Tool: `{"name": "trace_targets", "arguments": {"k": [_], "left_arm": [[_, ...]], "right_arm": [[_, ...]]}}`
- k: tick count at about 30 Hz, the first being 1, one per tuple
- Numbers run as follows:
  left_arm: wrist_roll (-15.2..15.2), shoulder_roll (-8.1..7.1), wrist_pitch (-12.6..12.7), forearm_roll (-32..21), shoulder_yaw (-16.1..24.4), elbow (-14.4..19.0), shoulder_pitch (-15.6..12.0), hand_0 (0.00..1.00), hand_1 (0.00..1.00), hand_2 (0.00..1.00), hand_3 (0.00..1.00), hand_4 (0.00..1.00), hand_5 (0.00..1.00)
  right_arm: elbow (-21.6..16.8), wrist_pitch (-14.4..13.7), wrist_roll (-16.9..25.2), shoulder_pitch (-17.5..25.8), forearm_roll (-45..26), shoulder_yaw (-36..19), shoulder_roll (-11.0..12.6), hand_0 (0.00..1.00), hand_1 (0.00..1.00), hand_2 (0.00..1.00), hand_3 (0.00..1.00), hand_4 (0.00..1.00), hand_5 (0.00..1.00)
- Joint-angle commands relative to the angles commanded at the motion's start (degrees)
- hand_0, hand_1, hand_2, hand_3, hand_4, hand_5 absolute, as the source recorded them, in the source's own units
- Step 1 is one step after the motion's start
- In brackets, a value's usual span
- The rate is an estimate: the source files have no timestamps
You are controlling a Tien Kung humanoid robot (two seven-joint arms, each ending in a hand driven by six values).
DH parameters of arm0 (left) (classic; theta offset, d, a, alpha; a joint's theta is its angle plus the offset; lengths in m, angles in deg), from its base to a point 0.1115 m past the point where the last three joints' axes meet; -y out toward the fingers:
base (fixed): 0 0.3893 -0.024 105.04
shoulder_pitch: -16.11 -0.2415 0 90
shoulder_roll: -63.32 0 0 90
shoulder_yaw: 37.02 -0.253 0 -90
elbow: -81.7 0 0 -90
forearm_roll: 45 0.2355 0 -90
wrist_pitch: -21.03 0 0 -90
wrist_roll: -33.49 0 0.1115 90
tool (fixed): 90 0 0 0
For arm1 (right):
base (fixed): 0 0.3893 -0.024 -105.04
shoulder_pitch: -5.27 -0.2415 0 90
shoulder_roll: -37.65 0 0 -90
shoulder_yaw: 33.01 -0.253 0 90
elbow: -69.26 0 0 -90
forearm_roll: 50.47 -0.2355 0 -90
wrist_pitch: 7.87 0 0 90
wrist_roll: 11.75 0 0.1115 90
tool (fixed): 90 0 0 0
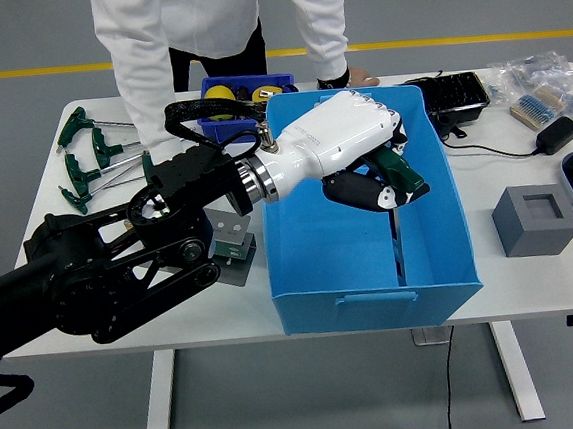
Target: Lift tool from toolbox,place it in box,lift tool from toolbox,place it in box
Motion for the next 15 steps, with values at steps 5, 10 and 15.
{"name": "trace_targets", "arguments": {"k": [5, 10, 15], "left_arm": [[0.47, -0.01, -1.09, -0.6, -0.83, -1.51, -0.35, 0.238, 0.135, 0.197, 0.251, 0.78, 0.564], [0.83, -0.21, -3.33, -1.39, -1.85, -2.77, -0.81, 0.238, 0.135, 0.197, 0.251, 0.78, 0.564], [0.91, -0.11, -5.46, -1.9, -2.24, -3.14, -0.97, 0.461, 0.567, 0.649, 0.652, 0.9, 0.639]], "right_arm": [[-0.01, -0.02, -0.05, 0.04, 0.17, -0.08, 0.0, 0.678, 0.639, 0.715, 0.557, 0.788, 0.718], [-0.01, -0.08, -0.17, 0.21, 0.45, -0.28, -0.07, 0.678, 0.639, 0.715, 0.557, 0.788, 0.718], [-0.03, -0.13, -0.4, 0.42, 1.12, -0.63, -0.15, 0.678, 0.64, 0.714, 0.557, 0.788, 0.718]]}}
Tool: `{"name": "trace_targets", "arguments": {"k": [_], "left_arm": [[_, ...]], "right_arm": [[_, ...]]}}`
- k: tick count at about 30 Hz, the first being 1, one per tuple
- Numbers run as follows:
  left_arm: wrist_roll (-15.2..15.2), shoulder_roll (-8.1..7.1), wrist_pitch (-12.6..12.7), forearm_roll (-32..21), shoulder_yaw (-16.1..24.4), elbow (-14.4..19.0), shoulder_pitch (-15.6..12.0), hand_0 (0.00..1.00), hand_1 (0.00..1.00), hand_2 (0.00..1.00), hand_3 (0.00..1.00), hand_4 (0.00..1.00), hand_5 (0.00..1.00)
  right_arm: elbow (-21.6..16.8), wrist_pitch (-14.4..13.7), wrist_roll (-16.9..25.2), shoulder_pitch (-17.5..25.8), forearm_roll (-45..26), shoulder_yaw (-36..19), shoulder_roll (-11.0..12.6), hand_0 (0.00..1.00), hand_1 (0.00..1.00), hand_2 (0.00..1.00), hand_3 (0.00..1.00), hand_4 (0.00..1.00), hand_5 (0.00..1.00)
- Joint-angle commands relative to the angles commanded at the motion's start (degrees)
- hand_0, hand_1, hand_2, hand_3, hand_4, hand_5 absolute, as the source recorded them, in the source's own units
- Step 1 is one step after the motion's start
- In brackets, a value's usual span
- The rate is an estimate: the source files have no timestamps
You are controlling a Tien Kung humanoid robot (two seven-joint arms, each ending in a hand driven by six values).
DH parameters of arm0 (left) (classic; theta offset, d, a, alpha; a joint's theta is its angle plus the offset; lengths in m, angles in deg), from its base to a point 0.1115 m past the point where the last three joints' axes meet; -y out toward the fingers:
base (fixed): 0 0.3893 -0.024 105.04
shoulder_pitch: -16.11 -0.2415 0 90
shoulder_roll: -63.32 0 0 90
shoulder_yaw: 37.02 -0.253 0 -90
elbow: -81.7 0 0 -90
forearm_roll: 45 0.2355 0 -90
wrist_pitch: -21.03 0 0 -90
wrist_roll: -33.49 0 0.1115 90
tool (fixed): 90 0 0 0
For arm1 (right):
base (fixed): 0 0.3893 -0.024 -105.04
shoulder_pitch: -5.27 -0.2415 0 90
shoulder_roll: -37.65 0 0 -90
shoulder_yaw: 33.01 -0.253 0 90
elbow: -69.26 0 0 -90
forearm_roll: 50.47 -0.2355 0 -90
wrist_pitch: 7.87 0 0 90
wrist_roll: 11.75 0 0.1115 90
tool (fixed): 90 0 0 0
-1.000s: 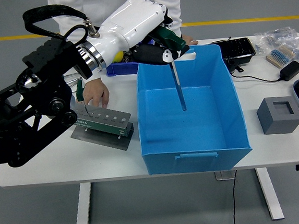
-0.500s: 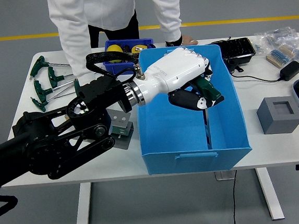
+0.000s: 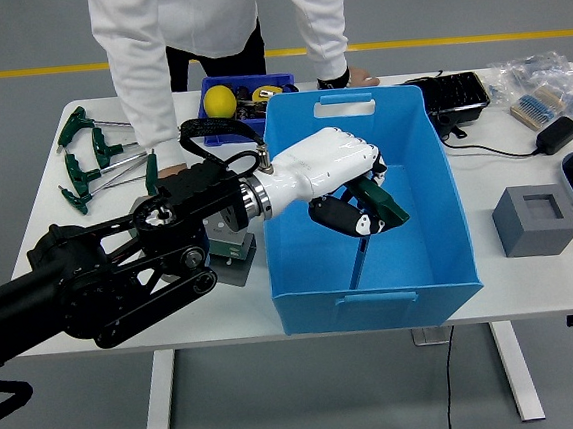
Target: Lift tool from toolbox,place it in box,lift tool from toolbox,place it in box
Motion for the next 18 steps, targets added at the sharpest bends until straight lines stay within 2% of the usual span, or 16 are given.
{"name": "trace_targets", "arguments": {"k": [1, 2, 7, 8, 13, 14, 18], "left_arm": [[-0.11, 0.05, -0.07, -0.08, 0.01, -0.01, 0.0, 0.461, 0.567, 0.649, 0.652, 0.9, 0.639], [-0.32, 0.13, -0.07, -0.15, 0.04, -0.06, 0.02, 0.667, 0.751, 0.839, 0.747, 0.93, 0.669], [-1.79, 0.85, 0.72, -0.51, 0.79, -0.99, 0.29, 0.667, 0.751, 0.839, 0.747, 0.93, 0.669], [-2.03, 0.98, 0.91, -0.5, 0.98, -1.2, 0.35, 0.855, 0.895, 0.974, 0.817, 0.951, 0.686], [-3.18, 1.19, 2.41, -0.35, 2.63, -1.43, 0.22, 0.855, 0.895, 0.974, 0.817, 0.951, 0.686], [-3.34, 1.14, 2.69, -0.29, 2.97, -1.32, 0.17, 0.895, 0.919, 0.998, 0.839, 0.964, 0.685], [-3.54, 0.64, 3.05, 0.18, 5.23, -1.01, -0.16, 0.895, 0.919, 0.998, 0.839, 0.964, 0.685]], "right_arm": [[0.0, 0.0, -0.03, 0.02, 0.1, -0.05, 0.0, 0.678, 0.64, 0.714, 0.557, 0.788, 0.718], [-0.01, -0.01, -0.05, 0.06, 0.17, -0.09, -0.01, 0.678, 0.64, 0.715, 0.557, 0.788, 0.717], [-0.04, -0.01, -0.03, 0.07, 0.24, -0.04, 0.03, 0.678, 0.64, 0.715, 0.557, 0.788, 0.717], [-0.05, 0.0, -0.02, 0.08, 0.24, -0.04, 0.03, 0.679, 0.64, 0.714, 0.558, 0.789, 0.718], [-0.06, -0.02, 0.11, 0.06, 0.1, 0.08, 0.09, 0.679, 0.64, 0.714, 0.558, 0.789, 0.718], [-0.06, -0.03, 0.12, 0.07, 0.11, 0.07, 0.1, 0.678, 0.64, 0.714, 0.557, 0.789, 0.718], [-0.03, -0.06, 0.19, 0.01, -0.06, 0.13, 0.13, 0.678, 0.64, 0.714, 0.557, 0.789, 0.718]]}}
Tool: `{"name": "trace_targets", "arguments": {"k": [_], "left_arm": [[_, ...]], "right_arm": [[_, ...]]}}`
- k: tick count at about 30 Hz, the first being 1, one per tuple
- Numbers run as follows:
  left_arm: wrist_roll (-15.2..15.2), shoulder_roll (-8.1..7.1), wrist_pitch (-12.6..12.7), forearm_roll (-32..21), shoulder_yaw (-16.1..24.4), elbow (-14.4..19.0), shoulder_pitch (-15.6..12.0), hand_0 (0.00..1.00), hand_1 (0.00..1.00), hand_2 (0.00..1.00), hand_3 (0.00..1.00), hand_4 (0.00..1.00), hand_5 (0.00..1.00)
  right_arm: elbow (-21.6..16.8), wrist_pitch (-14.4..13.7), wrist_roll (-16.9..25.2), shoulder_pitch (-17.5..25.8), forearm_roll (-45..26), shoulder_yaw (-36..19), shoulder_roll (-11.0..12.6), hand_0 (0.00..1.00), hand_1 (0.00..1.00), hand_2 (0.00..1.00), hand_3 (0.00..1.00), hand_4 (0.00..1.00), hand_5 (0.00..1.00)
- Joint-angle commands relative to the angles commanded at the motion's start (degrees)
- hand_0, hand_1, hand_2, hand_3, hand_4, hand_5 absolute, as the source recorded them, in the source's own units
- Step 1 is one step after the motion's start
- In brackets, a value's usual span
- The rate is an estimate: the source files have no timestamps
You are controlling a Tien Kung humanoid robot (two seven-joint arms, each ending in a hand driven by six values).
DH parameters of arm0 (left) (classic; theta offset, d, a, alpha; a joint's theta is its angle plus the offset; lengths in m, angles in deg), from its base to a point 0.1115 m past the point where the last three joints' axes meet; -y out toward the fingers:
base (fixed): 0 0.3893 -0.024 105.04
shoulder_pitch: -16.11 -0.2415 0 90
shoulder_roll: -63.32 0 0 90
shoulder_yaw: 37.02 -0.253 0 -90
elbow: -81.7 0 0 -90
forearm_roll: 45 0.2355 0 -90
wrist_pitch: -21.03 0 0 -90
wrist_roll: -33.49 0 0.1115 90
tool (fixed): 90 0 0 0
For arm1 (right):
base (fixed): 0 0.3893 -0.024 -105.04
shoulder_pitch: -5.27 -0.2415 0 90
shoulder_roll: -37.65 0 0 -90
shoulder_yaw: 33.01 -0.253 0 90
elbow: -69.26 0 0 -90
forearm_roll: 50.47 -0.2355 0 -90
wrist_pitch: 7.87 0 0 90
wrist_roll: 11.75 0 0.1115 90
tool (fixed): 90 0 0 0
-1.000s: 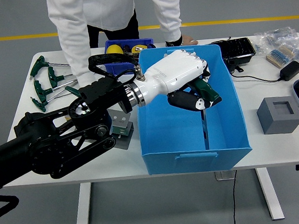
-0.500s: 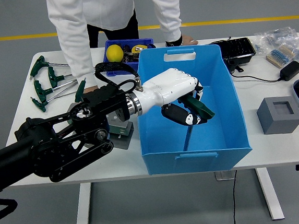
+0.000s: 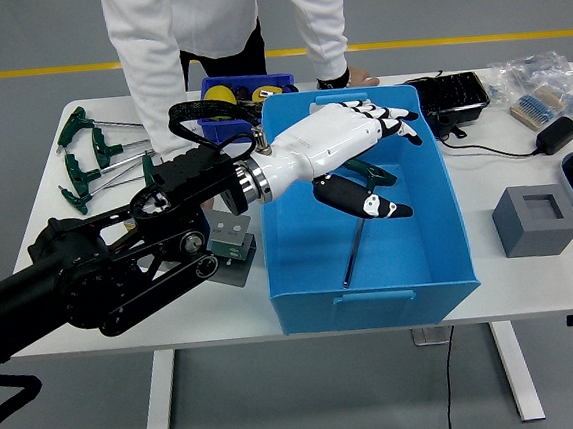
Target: Lift tool from toolbox,place it in box,lift tool from toolbox,place it in box
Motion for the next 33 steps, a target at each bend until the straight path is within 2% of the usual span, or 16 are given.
{"name": "trace_targets", "arguments": {"k": [1, 2, 5, 7, 8, 12, 15, 19, 20, 25, 26, 29, 33], "left_arm": [[0.06, -0.22, -0.16, 0.21, 0.74, -0.02, -0.17, 0.895, 0.919, 0.998, 0.839, 0.964, 0.685], [0.18, -0.51, -0.45, 0.51, 1.54, -0.06, -0.39, 0.858, 0.863, 0.92, 0.813, 0.967, 0.687], [0.9, -1.81, -1.73, 1.53, 4.02, -0.46, -1.19, 0.858, 0.863, 0.92, 0.813, 0.967, 0.687], [1.44, -3.33, -2.62, 3.2, 6.07, -1.11, -1.98, 0.858, 0.863, 0.92, 0.813, 0.967, 0.687], [1.67, -4.11, -2.97, 3.82, 7.05, -1.6, -2.34, 0.764, 0.734, 0.78, 0.729, 0.963, 0.7], [2.13, -7.07, -4.56, 5.82, 9.8, -3.03, -3.42, 0.764, 0.734, 0.78, 0.729, 0.963, 0.7], [1.64, -9.76, -7.18, 6.58, 10.86, -4.42, -3.93, 0.759, 0.718, 0.755, 0.704, 0.958, 0.703], [1.82, -12.63, -10.91, 7.73, 9.56, -5.84, -3.98, 0.759, 0.718, 0.755, 0.704, 0.958, 0.703], [2.06, -13.36, -11.95, 8.25, 8.84, -6.17, -3.93, 0.807, 0.74, 0.767, 0.706, 0.955, 0.704], [3.34, -16.03, -15.42, 10.71, 3.93, -7.75, -3.11, 0.807, 0.74, 0.767, 0.706, 0.955, 0.704], [3.45, -16.47, -15.94, 11.14, 2.55, -8.02, -2.8, 0.845, 0.76, 0.775, 0.706, 0.958, 0.718], [3.36, -16.99, -16.79, 11.95, 0.56, -8.55, -2.44, 0.845, 0.76, 0.775, 0.706, 0.958, 0.718], [4.0, -17.08, -18.02, 13.2, 0.23, -9.23, -2.4, 0.861, 0.761, 0.766, 0.693, 0.961, 0.73]], "right_arm": [[0.01, 0.01, 0.03, -0.02, -0.1, 0.08, 0.0, 0.678, 0.64, 0.714, 0.557, 0.789, 0.718], [0.02, 0.01, 0.07, -0.02, -0.26, 0.16, -0.01, 0.678, 0.64, 0.713, 0.557, 0.789, 0.718], [0.07, -0.01, 0.21, 0.01, -0.83, 0.37, -0.06, 0.678, 0.64, 0.713, 0.557, 0.789, 0.718], [0.1, 0.01, 0.29, -0.01, -1.15, 0.54, -0.09, 0.678, 0.64, 0.713, 0.557, 0.789, 0.718], [0.12, 0.02, 0.37, 0.0, -1.39, 0.66, -0.09, 0.678, 0.64, 0.714, 0.557, 0.79, 0.718], [0.15, 0.11, 0.42, -0.01, -1.62, 0.77, -0.05, 0.678, 0.64, 0.714, 0.557, 0.79, 0.718], [0.19, 0.1, 0.47, -0.06, -1.71, 0.75, -0.03, 0.678, 0.64, 0.714, 0.557, 0.79, 0.72], [0.21, 0.1, 0.49, -0.15, -1.76, 0.82, 0.04, 0.678, 0.64, 0.714, 0.557, 0.79, 0.72], [0.21, 0.09, 0.51, -0.15, -1.81, 0.83, 0.03, 0.678, 0.64, 0.714, 0.557, 0.79, 0.719], [0.22, 0.08, 0.39, -0.11, -1.59, 0.67, 0.01, 0.678, 0.64, 0.714, 0.557, 0.79, 0.719], [0.22, 0.08, 0.37, -0.1, -1.51, 0.65, 0.0, 0.679, 0.64, 0.714, 0.556, 0.79, 0.719], [0.21, 0.04, 0.32, -0.08, -1.41, 0.53, -0.04, 0.679, 0.64, 0.714, 0.556, 0.79, 0.719], [0.2, 0.02, 0.32, -0.08, -1.47, 0.55, -0.06, 0.678, 0.64, 0.714, 0.556, 0.789, 0.719]]}}
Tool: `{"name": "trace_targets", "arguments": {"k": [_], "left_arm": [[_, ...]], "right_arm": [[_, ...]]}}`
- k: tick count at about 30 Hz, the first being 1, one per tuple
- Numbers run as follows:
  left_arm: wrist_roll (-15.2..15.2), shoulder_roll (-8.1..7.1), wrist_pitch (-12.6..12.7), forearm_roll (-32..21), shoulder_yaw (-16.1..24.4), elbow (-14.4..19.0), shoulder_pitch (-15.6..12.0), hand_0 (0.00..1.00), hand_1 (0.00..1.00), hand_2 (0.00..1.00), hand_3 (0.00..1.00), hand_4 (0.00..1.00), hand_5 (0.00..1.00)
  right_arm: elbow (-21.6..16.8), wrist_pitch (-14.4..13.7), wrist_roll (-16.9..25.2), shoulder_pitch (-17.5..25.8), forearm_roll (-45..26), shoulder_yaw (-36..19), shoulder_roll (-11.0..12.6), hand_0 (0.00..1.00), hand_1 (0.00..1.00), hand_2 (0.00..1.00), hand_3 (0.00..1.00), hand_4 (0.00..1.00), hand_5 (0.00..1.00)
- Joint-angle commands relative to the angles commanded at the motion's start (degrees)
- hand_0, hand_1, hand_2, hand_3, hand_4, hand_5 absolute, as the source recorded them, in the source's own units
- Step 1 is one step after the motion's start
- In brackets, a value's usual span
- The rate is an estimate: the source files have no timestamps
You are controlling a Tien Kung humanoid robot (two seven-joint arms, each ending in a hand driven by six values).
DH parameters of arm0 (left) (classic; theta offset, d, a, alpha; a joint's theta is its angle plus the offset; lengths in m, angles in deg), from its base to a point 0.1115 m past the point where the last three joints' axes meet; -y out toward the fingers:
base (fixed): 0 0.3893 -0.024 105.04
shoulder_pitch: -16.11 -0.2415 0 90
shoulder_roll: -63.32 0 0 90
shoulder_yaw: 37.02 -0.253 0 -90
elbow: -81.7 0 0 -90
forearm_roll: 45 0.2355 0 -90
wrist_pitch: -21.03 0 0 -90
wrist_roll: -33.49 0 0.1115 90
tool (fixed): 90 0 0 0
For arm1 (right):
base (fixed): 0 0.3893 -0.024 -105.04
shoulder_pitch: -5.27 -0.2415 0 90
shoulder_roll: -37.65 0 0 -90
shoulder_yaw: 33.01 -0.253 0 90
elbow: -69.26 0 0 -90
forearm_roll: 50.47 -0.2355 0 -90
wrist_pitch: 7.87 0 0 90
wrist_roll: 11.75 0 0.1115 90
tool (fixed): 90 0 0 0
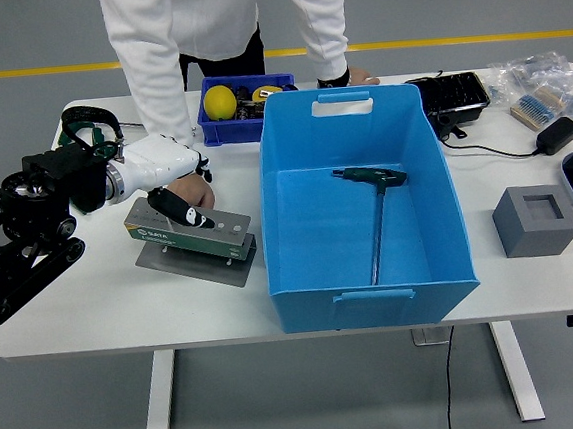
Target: Lift tool from toolbox,place it in box,lift tool from toolbox,place it in box
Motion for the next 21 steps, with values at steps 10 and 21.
{"name": "trace_targets", "arguments": {"k": [10, 21], "left_arm": [[1.9, -0.45, -3.48, 1.11, 0.38, -0.47, 0.48, 0.871, 0.751, 0.705, 0.633, 0.959, 0.737], [2.27, -1.05, -5.62, 1.09, 0.06, -1.32, 0.49, 0.875, 0.735, 0.646, 0.562, 0.96, 0.746]], "right_arm": [[-0.01, 0.04, 0.01, -0.02, -0.13, 0.1, 0.02, 0.678, 0.639, 0.715, 0.556, 0.788, 0.718], [0.02, 0.03, -0.06, 0.02, 0.17, -0.06, -0.02, 0.678, 0.64, 0.715, 0.556, 0.788, 0.719]]}}
